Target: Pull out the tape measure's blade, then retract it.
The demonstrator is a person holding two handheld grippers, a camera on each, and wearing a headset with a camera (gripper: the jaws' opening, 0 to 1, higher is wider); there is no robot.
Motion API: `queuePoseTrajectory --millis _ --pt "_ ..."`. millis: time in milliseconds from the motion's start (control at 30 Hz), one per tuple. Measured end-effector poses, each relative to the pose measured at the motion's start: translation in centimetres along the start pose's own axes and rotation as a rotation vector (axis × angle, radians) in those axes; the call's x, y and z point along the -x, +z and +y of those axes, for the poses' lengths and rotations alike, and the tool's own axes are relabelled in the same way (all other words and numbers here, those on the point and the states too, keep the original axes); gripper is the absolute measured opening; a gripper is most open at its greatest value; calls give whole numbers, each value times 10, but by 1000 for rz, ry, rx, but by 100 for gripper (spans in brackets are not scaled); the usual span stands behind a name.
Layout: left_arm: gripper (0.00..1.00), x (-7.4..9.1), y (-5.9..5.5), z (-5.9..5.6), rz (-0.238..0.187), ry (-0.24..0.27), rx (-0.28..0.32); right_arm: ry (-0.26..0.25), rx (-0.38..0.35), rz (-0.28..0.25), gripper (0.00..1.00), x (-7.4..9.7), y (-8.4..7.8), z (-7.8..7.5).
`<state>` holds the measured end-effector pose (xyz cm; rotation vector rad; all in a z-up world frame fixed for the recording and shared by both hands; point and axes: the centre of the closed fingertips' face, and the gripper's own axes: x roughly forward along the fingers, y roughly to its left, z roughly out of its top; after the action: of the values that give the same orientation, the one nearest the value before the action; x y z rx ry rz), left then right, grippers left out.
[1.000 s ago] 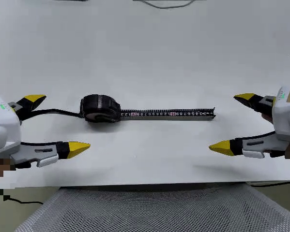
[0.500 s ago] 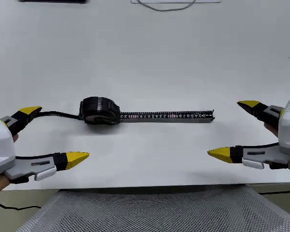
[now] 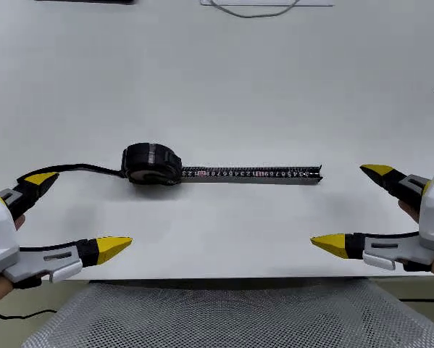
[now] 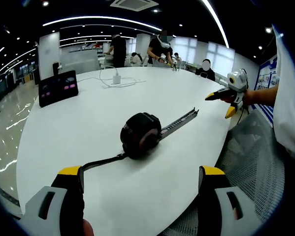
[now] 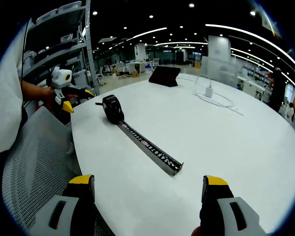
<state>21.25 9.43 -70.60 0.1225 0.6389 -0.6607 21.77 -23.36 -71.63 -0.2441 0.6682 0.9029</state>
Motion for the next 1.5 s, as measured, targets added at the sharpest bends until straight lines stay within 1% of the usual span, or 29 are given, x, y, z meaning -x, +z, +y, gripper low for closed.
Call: queuePoseTrajectory --millis 100,267,533,667,767,833,1033,1167,1233,1300,1500 --pt "95 2 -1 0 -3 7 10 -9 -6 -9 90 1 -1 3" --pt "95 4 -1 -3 -10 10 23 -15 -16 -13 91 2 -1 6" --pt "96 2 -5 -9 -12 4 38 -18 -31 -4 92 4 -7 9" --pt "97 3 -5 -12 -15 0 35 -18 -30 -3 92 4 -7 11" --pt "97 4 -6 -11 -15 1 42 -16 -33 -3 93 4 -6 12" --pt "97 4 -6 -11 -11 2 34 -14 -33 1 93 3 -7 13" --pt "98 6 -5 -9 -16 9 38 -14 -33 2 94 3 -8 13" --pt "98 5 -4 -11 -23 1 48 -10 -36 4 95 1 -9 14" --pt "98 5 -5 -12 -16 -1 43 -9 -31 12 95 1 -12 14" --pt "98 5 -6 -13 -14 -3 44 -7 -34 11 95 1 -11 15" --pt "98 5 -5 -11 -17 3 48 -8 -36 8 95 1 -11 14"
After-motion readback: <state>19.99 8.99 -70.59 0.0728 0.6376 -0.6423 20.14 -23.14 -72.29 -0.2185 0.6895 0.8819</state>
